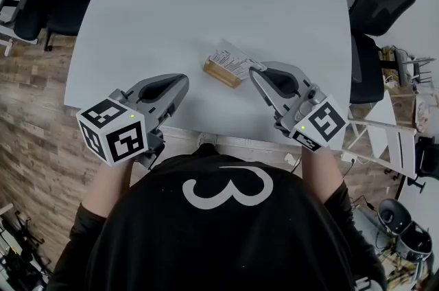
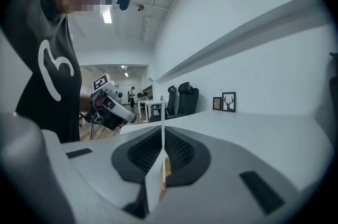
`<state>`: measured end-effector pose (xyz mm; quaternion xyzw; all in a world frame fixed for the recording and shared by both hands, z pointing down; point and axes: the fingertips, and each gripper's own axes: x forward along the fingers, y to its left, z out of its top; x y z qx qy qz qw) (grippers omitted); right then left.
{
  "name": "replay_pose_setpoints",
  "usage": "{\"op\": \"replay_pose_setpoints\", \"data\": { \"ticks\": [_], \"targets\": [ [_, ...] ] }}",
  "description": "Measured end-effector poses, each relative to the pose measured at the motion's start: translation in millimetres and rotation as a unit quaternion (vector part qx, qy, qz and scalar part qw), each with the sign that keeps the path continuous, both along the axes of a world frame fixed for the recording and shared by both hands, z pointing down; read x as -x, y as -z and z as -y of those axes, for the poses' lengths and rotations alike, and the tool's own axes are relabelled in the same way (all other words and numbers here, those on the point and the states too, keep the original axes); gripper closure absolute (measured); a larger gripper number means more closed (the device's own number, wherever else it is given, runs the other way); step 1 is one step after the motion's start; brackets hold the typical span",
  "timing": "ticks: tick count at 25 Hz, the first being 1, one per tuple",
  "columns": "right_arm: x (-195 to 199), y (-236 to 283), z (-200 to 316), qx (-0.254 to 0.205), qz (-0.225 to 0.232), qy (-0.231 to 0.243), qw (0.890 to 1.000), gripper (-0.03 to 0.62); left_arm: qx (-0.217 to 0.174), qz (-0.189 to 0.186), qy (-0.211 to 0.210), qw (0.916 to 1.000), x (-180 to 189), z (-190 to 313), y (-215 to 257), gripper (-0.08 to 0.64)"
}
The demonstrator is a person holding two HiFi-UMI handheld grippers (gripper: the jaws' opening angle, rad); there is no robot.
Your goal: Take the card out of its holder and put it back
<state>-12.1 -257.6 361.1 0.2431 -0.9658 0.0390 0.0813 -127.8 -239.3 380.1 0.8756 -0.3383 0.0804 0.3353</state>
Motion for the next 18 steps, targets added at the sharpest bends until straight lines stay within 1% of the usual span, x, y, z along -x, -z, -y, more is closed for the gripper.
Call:
{"op": "replay_pose_setpoints", "data": {
  "ticks": [5,10,18],
  "targets": [
    [3.6,-14.5,1.2,-0.004,-0.021,0.011,1.0,0.572,0.01,0.005,0.007,0.9999,6.9,3.3,-7.5,0.549],
    [6.0,-23.3,3.8,-0.007,-0.033,0.015,0.999,0.572,0.011,0.011,0.01,0.9998,12.9,9.6,-10.5,0.549],
    [2.7,-29.4,5.5,0.009,-0.018,0.011,1.0,0.572,0.015,0.01,0.016,0.9997,16.3,14.4,-15.6,0.549]
  ]
}}
